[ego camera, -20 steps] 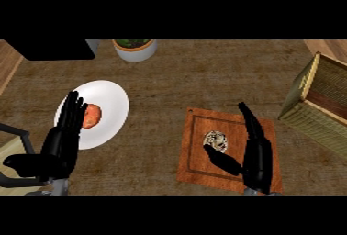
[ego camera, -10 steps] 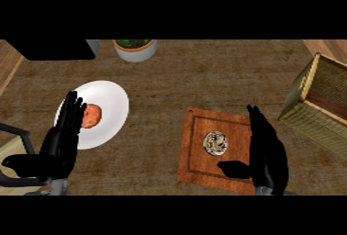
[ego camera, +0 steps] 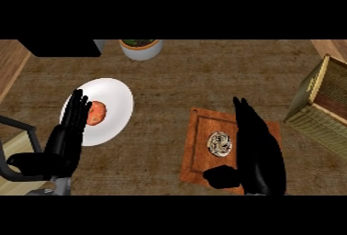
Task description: Pick the cupcake from the cutting board and place it in the basket
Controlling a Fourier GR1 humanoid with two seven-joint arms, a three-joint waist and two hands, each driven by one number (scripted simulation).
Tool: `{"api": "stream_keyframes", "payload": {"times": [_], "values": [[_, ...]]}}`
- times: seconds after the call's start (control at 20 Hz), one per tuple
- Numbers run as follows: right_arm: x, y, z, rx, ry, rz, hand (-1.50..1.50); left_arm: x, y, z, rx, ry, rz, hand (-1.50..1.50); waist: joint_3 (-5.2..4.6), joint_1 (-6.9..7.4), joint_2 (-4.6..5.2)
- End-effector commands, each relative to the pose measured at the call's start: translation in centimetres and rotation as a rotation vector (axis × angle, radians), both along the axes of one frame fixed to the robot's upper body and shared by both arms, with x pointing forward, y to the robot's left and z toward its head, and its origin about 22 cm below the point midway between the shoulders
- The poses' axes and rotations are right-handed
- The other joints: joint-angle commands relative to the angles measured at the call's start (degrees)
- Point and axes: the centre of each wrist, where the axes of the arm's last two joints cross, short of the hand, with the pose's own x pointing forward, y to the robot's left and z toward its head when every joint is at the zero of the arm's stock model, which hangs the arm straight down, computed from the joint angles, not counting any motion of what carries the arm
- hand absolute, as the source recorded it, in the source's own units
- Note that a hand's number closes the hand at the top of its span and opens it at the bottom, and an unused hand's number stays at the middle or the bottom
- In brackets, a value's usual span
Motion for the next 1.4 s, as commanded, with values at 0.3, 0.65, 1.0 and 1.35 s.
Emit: {"api": "stream_keyframes", "payload": {"times": [0.3,0.65,1.0,1.35], "values": [[1.8,0.7,0.8,-0.146,0.229,-0.199,-1.5,0.3,-0.4,0.2,-0.006,-0.025,0.002,0.0,0.24,0.16,0.38],[0.6,2.2,-0.6,-0.122,0.24,-0.175,-1.5,0.4,0.3,-0.4,-0.021,0.008,-0.019,0.0,0.28,0.54,0.47],[-0.6,1.9,-0.1,-0.113,0.201,-0.153,-1.5,1.0,0.2,0.7,-0.009,-0.012,0.001,0.0,0.32,0.31,0.39],[1.2,2.2,-3.3,-0.143,0.205,-0.19,-1.5,0.8,-0.3,0.2,0.005,0.003,-0.013,0.0,0.35,0.55,0.48]]}}
